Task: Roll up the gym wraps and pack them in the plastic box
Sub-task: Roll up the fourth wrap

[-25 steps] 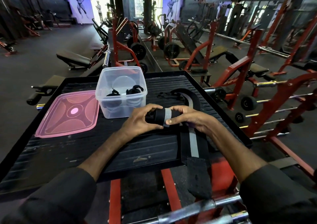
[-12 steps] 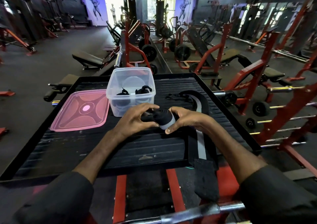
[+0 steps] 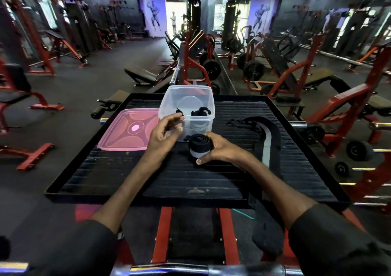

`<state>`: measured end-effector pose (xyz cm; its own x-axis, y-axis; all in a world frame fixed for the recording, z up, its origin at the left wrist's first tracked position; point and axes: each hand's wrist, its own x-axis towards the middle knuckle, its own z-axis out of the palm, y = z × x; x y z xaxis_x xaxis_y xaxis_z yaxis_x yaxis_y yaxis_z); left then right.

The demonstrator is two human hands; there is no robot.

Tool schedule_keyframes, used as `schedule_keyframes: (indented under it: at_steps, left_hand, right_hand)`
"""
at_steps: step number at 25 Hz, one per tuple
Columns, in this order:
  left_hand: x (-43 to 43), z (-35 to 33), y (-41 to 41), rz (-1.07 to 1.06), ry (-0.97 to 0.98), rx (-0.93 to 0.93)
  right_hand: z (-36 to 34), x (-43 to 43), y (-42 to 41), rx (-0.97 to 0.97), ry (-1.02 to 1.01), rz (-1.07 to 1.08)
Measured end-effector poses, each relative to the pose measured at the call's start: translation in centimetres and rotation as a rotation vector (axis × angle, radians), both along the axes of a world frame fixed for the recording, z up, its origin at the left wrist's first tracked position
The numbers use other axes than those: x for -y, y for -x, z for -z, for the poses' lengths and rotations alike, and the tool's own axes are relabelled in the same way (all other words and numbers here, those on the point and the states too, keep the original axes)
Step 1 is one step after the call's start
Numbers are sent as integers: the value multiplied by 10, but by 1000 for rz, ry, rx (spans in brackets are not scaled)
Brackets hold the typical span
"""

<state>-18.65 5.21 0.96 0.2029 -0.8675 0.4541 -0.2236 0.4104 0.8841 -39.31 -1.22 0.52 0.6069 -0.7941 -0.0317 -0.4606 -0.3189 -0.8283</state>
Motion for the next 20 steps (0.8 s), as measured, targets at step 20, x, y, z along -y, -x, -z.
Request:
schedule_keyframes:
  at_steps: [20]
  left_hand:
    - [90,4,169,213,-167,5]
  right_hand:
    - [-16,69,176,106,210,608]
